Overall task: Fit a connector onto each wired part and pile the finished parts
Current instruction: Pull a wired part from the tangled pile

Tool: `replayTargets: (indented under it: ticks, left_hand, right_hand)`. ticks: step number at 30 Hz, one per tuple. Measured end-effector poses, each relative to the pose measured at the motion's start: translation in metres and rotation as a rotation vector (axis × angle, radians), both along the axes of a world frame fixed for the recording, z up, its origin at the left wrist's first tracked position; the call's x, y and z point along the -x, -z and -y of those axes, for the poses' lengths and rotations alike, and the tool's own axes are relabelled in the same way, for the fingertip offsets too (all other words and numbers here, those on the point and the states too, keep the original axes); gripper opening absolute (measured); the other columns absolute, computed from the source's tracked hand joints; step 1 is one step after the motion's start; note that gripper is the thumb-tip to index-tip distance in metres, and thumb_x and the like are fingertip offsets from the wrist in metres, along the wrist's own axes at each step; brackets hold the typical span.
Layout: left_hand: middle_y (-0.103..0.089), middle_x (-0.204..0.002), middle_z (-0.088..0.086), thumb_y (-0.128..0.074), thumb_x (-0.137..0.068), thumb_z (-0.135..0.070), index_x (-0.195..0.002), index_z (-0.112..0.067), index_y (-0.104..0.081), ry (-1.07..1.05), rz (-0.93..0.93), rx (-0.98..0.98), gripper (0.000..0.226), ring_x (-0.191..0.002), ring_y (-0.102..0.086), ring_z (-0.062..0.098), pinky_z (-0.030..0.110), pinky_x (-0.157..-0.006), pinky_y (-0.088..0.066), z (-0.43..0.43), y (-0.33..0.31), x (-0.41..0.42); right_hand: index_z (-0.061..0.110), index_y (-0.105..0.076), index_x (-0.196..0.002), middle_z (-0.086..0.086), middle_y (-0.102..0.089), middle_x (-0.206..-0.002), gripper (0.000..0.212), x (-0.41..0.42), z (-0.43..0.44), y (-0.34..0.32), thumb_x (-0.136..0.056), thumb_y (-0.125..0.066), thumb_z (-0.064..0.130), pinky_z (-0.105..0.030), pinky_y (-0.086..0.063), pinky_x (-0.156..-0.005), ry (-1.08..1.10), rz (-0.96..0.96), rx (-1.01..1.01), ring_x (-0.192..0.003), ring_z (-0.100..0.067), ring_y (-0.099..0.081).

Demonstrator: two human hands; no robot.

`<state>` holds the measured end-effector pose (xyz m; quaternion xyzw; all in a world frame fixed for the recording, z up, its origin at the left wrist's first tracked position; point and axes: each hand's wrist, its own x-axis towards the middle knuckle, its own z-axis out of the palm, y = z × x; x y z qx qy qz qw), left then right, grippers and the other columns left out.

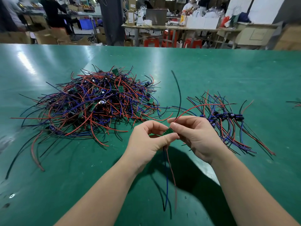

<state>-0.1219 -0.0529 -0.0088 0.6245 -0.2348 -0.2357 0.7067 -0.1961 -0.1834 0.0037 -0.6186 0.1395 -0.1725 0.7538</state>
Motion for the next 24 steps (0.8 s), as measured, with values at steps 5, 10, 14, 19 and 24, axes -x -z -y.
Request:
replayTargets:
  ticks: [5,10,14,19,24]
  left_hand:
    - [-0.064,-0.079,-0.004,-0.082,-0.045,-0.032,-0.085,-0.015,-0.065,0.029,-0.025,0.025,0.047,-0.054,-0.061,0.016,0.029,-0.057,-0.056,0.0006,-0.0023,0.0019]
    - [-0.072,-0.074,0.001,-0.080,-0.073,-0.013,-0.079,-0.018,-0.067,0.049,0.092,-0.083,0.015,-0.065,-0.067,0.017,0.028,-0.057,-0.055,0.0001,0.0013,0.0015]
    - [-0.074,-0.083,0.003,-0.061,-0.091,-0.011,-0.093,-0.011,-0.066,0.200,-0.080,-0.055,0.006,-0.071,-0.070,0.014,0.023,-0.055,-0.056,0.0009,-0.0003,0.0053]
    - [-0.072,-0.075,0.005,-0.063,-0.089,-0.011,-0.092,-0.007,-0.067,0.195,-0.155,-0.036,0.007,-0.066,-0.069,0.015,0.022,-0.057,-0.055,0.0033,0.0020,0.0073]
    - [-0.070,-0.066,0.006,-0.067,-0.085,-0.007,-0.084,-0.004,-0.067,0.194,-0.175,-0.066,0.004,-0.059,-0.067,0.013,0.019,-0.053,-0.053,0.0012,0.0025,0.0023]
  right_hand:
    - [0.012,-0.070,-0.066,-0.003,-0.065,-0.060,0.011,-0.0015,0.0007,-0.0004,-0.059,-0.074,0.019,-0.018,-0.044,-0.049,0.116,-0.013,-0.034,-0.051,-0.011,-0.056]
    - [0.011,-0.060,-0.062,-0.003,-0.059,-0.052,0.019,-0.0004,0.0033,-0.0016,-0.056,-0.076,0.020,-0.016,-0.040,-0.040,0.128,-0.058,-0.064,-0.039,-0.008,-0.050]
    - [0.018,-0.057,-0.055,0.001,-0.054,-0.053,0.021,-0.0006,0.0059,-0.0016,-0.054,-0.078,0.022,-0.015,-0.038,-0.043,0.128,-0.057,-0.085,-0.040,-0.008,-0.046]
    - [0.015,-0.063,-0.064,0.000,-0.059,-0.056,0.018,0.0003,0.0058,0.0018,-0.053,-0.077,0.019,-0.015,-0.041,-0.046,0.096,-0.085,-0.059,-0.045,-0.008,-0.049]
    - [0.009,-0.062,-0.071,0.001,-0.061,-0.053,0.010,-0.0005,0.0076,0.0020,-0.075,-0.071,0.005,-0.014,-0.039,-0.043,0.142,-0.126,-0.002,-0.045,-0.006,-0.053]
